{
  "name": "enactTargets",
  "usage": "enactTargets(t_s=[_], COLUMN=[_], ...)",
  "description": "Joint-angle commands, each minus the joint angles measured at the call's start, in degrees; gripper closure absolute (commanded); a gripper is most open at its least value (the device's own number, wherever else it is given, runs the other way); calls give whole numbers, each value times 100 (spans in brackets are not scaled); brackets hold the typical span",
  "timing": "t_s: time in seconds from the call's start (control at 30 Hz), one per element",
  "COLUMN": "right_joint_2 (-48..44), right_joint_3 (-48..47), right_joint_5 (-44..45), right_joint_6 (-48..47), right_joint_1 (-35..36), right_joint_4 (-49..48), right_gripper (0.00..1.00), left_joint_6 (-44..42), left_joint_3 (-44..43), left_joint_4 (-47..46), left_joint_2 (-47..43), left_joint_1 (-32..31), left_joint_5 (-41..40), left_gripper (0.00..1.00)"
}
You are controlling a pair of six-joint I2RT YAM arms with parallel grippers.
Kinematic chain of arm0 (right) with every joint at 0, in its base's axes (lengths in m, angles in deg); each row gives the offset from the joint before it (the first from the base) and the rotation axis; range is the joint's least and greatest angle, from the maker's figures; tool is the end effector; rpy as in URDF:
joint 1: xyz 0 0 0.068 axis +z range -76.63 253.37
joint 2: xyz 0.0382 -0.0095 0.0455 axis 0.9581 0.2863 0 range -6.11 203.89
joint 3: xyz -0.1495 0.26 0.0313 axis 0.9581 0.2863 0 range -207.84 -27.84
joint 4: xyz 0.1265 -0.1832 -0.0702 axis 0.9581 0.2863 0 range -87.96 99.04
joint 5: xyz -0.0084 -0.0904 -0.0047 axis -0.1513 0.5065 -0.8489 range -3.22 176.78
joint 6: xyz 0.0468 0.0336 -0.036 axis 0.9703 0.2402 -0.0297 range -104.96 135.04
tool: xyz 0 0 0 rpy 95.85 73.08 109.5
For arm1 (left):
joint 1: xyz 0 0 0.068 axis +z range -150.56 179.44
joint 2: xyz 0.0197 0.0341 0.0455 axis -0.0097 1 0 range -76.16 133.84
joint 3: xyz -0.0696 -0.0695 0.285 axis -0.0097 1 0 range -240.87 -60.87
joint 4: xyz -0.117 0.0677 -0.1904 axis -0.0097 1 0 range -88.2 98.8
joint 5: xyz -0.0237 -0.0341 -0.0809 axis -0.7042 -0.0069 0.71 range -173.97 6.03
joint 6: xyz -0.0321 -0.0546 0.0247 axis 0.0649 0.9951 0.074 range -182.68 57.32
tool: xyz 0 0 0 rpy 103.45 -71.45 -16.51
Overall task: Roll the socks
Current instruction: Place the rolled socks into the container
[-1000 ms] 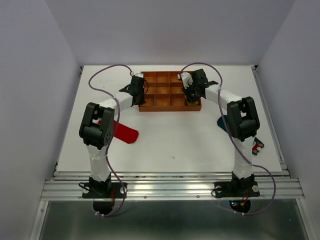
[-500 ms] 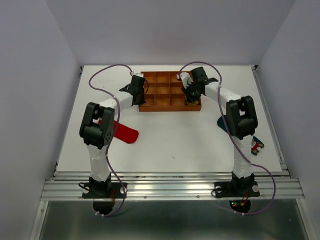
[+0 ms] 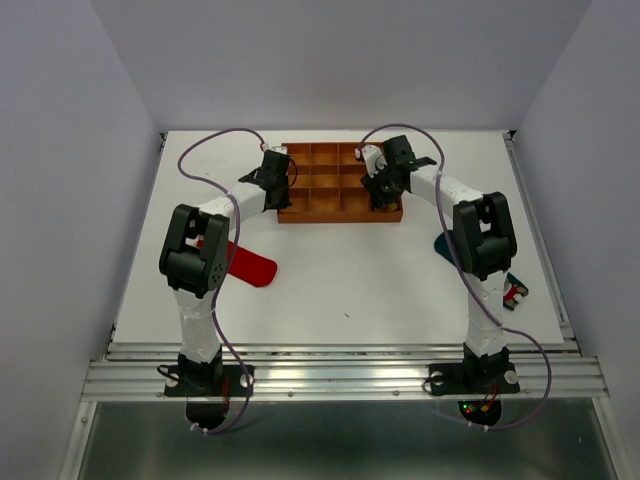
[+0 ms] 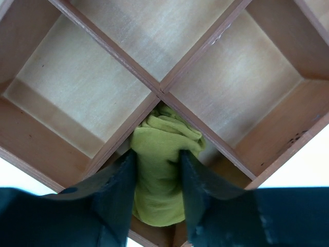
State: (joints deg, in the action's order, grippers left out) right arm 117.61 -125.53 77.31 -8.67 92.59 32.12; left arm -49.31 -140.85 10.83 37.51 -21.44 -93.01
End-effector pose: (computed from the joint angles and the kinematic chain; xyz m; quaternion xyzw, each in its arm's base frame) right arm 0.4444 0.1644 0.2113 -0.3712 0.8784 0.0676 0.2933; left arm 0.4178 -0.1502 0.2263 0.0283 0.9134 -0.0487 0.4032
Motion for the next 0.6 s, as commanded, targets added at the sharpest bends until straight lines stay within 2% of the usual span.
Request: enactTargets(t_s=[0.0, 0.17, 0.57], right_joint_2=[-94, -243, -761], right_joint_3=[242, 277, 224], right_joint_5=[-2, 94, 174], right_joint_6=[173, 191, 217], right_joint_1=[73, 73, 73], right_joint_4=[577, 516, 366], right_gripper=[52, 44, 31], left_joint_6=[-97, -124, -106], left_joint_3=[-70, -70, -149], left_joint_4=[151, 125, 133], left_joint_2=[217, 217, 314], left_joint_1=[-12, -21, -47], left_joint_5=[69, 51, -28], left_gripper=[100, 100, 100])
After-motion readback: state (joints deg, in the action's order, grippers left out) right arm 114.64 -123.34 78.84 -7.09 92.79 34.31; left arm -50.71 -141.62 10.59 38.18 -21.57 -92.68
